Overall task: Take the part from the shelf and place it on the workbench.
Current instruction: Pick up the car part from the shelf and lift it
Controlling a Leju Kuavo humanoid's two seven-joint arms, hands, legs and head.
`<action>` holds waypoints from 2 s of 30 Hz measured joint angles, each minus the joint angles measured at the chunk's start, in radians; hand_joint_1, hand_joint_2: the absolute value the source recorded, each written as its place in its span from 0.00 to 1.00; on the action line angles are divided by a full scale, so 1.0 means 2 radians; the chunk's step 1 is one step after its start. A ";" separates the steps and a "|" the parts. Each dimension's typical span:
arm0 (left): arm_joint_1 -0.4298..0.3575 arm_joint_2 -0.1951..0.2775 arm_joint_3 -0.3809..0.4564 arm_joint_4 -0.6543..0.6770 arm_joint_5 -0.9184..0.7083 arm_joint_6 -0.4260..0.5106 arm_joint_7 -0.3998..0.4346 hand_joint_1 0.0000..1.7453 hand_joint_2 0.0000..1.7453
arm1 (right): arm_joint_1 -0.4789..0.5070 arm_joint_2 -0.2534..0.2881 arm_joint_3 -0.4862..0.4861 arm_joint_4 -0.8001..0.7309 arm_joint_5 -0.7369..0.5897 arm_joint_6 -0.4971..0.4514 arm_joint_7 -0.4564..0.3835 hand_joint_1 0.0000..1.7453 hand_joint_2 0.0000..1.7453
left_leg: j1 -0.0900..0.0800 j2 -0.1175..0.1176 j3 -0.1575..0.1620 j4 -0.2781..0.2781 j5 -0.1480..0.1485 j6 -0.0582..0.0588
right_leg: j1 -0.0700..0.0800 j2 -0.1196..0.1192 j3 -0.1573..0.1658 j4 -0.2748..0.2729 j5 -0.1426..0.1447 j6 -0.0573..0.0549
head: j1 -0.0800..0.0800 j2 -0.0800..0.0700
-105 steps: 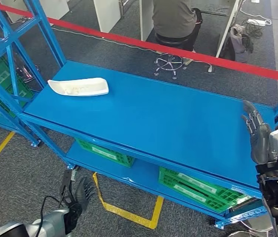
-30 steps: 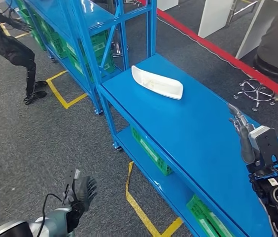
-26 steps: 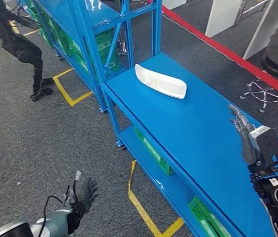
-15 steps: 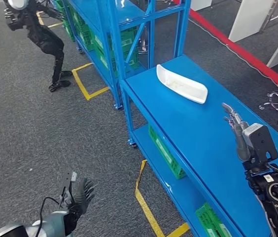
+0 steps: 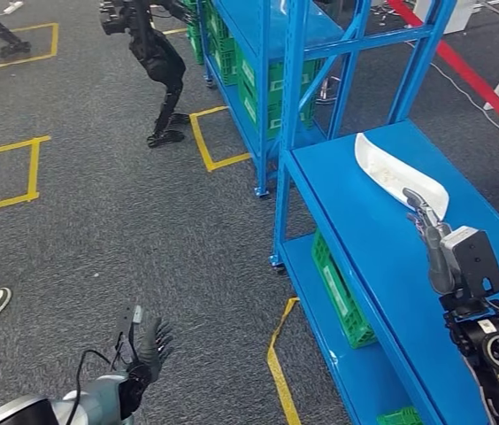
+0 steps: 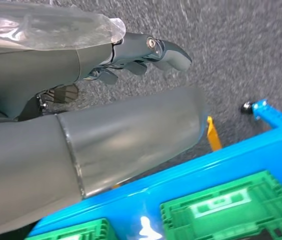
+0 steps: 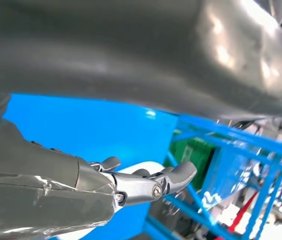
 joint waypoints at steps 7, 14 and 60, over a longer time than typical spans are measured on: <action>0.001 0.003 0.000 0.000 0.000 0.000 -0.001 0.00 0.00 | -0.007 -0.001 0.005 0.002 0.001 0.002 0.001 0.00 0.00 | 0.001 0.042 -0.039 0.061 -0.031 -0.020 | -0.002 -0.026 0.019 -0.027 0.002 -0.009 | -0.008 0.000; 0.003 0.004 0.000 0.000 0.001 0.003 -0.002 0.00 0.00 | -0.006 -0.002 0.009 0.006 0.001 0.002 0.002 0.00 0.00 | 0.015 0.072 -0.052 0.065 -0.007 -0.034 | -0.005 -0.068 0.024 -0.024 -0.008 -0.004 | -0.014 0.000; 0.064 0.050 0.020 0.000 0.048 -0.015 -0.054 0.00 0.00 | -0.019 -0.228 -0.067 -0.167 0.256 0.012 0.358 0.00 1.00 | 0.004 0.045 -0.003 0.002 0.000 -0.011 | 0.000 -0.025 0.017 -0.017 -0.006 0.001 | -0.004 0.000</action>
